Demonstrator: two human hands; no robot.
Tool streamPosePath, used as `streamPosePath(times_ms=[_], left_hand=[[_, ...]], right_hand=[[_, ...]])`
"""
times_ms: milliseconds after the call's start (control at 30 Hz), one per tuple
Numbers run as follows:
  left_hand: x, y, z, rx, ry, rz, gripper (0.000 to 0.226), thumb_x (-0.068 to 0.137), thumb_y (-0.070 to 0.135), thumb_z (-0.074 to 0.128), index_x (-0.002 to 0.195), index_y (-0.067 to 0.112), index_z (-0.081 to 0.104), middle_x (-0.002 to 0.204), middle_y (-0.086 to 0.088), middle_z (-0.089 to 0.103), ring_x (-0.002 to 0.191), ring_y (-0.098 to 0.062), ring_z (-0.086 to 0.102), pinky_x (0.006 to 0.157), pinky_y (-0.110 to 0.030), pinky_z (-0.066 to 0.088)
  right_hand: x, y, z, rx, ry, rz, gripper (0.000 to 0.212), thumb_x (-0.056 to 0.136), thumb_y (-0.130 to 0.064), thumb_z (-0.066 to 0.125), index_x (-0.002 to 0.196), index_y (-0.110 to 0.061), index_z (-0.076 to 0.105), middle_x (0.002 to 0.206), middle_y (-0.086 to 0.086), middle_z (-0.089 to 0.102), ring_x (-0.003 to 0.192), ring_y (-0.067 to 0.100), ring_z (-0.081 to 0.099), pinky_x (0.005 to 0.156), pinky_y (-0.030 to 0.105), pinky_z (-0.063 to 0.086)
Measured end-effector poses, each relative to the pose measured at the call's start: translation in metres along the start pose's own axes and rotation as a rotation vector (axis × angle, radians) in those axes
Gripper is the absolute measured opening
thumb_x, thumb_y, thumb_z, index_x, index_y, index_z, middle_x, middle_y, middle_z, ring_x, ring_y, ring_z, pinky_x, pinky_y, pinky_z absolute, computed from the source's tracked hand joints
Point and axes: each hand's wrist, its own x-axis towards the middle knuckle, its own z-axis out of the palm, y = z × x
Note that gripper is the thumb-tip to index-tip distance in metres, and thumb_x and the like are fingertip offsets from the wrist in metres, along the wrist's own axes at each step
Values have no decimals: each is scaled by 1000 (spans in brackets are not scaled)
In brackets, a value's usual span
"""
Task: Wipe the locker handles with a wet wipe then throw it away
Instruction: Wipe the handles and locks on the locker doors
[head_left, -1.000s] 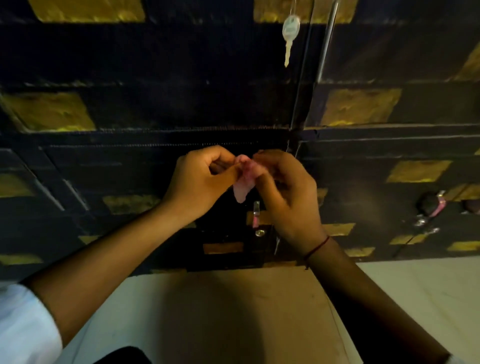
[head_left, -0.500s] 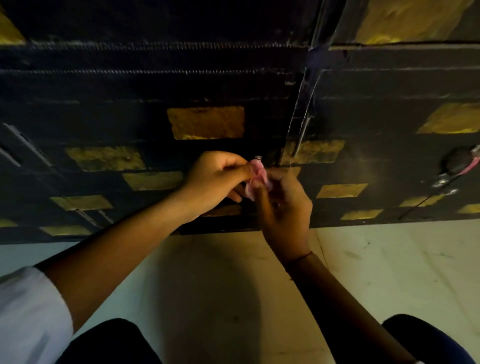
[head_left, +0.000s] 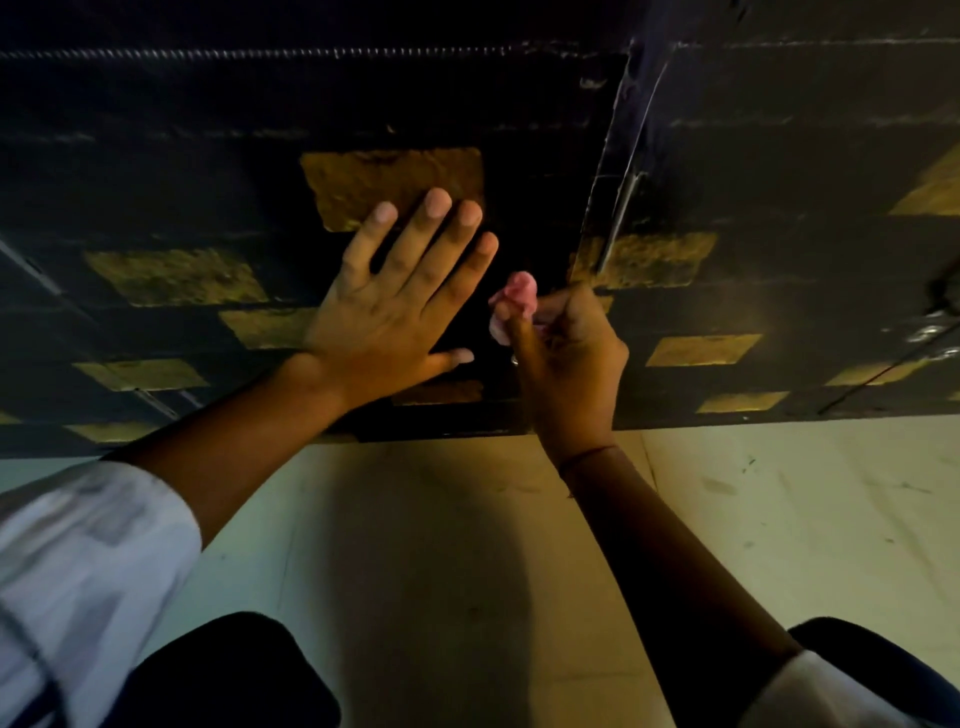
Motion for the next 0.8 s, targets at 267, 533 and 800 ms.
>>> streamPosePath(times_ms=[267, 533, 800], left_hand=[[-1, 1, 6, 38, 9, 17, 112, 91, 78, 44, 163, 4, -1, 166, -24, -21, 152, -41, -25, 122, -57, -11], [1, 1, 3, 26, 18, 54, 117, 90, 82, 43, 161, 3, -5, 161, -24, 7, 147, -43, 12, 118, -59, 7], [4, 1, 9, -4, 95, 48, 112, 93, 83, 38, 160, 4, -6, 158, -23, 13, 145, -42, 19, 118, -59, 11]], right_hand=[[-11, 37, -3, -225, -164, -185, 16, 92, -21, 70, 84, -9, 62, 89, 2, 66, 82, 18, 65, 67, 41, 56], [-15, 44, -1, -312, -88, -102, 22, 92, -31, 63, 80, -12, 61, 83, 2, 64, 77, 16, 61, 64, 38, 55], [-51, 34, 7, -49, -63, 131, 30, 91, -13, 69, 120, -8, 61, 113, 1, 67, 106, 9, 66, 88, 29, 57]])
